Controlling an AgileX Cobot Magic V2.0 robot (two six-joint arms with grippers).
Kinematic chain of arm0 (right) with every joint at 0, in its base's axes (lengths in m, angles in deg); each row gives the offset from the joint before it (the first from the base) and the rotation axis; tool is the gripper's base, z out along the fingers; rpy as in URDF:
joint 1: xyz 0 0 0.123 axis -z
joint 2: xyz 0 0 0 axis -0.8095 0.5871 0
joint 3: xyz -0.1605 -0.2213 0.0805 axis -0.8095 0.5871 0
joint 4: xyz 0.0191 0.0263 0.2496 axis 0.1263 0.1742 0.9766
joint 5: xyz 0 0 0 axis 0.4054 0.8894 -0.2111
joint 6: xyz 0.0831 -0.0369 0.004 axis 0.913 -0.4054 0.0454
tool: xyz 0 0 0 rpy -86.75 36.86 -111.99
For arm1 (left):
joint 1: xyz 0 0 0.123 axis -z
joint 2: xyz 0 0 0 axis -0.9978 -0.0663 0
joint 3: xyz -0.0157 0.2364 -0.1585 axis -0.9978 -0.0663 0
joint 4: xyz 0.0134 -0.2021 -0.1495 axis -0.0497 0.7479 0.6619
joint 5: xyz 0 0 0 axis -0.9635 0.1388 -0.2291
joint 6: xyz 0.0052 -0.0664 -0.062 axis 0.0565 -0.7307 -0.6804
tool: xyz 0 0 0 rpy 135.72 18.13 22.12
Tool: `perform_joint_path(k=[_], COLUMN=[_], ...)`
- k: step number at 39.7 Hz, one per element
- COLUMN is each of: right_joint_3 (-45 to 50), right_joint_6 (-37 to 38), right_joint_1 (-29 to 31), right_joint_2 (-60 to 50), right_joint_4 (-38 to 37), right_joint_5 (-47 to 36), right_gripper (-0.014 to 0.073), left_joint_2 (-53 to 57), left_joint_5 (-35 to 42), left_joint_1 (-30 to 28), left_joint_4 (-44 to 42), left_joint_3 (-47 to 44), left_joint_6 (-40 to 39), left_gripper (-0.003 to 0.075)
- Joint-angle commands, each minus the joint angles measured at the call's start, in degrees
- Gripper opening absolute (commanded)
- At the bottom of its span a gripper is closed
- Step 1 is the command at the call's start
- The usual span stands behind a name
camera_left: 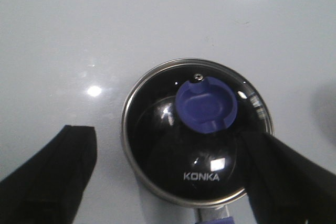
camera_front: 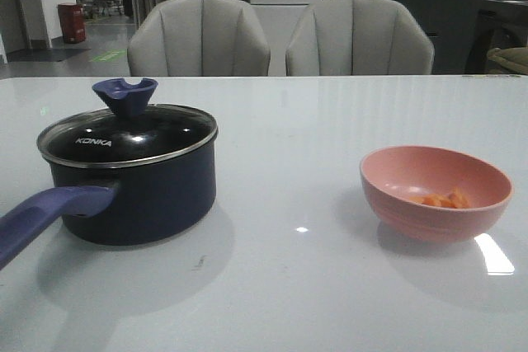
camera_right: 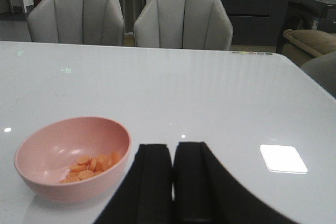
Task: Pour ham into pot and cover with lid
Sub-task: 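Lower the left gripper onto the purple knob of the glass lid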
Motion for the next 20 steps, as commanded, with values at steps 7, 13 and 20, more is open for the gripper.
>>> perform_joint_path(k=[7, 13, 20], right_joint_3=[-0.2, -0.2, -0.2], right_joint_6=[-0.2, -0.2, -0.2], right_joint_1=[0.3, 0.3, 0.3], right_joint_2=[-1.1, -1.1, -1.1], right_joint_4=[-0.7, -0.7, -0.7], right_joint_5=[-4.4, -4.4, -4.4], right_gripper=[0.0168, 0.0168, 0.0168], left_joint_2=[-12.7, -19.8, -26.5], left_joint_5=[-4.6, -10.5, -18.7], left_joint_1=[3.9, 5.1, 6.9], left_joint_4=[0.8, -0.1, -7.8], left_joint_3=[14.4, 21.3, 28.1], left_joint_6=[-3.1, -4.7, -11.0], left_gripper=[0.0658, 0.0658, 0.0658])
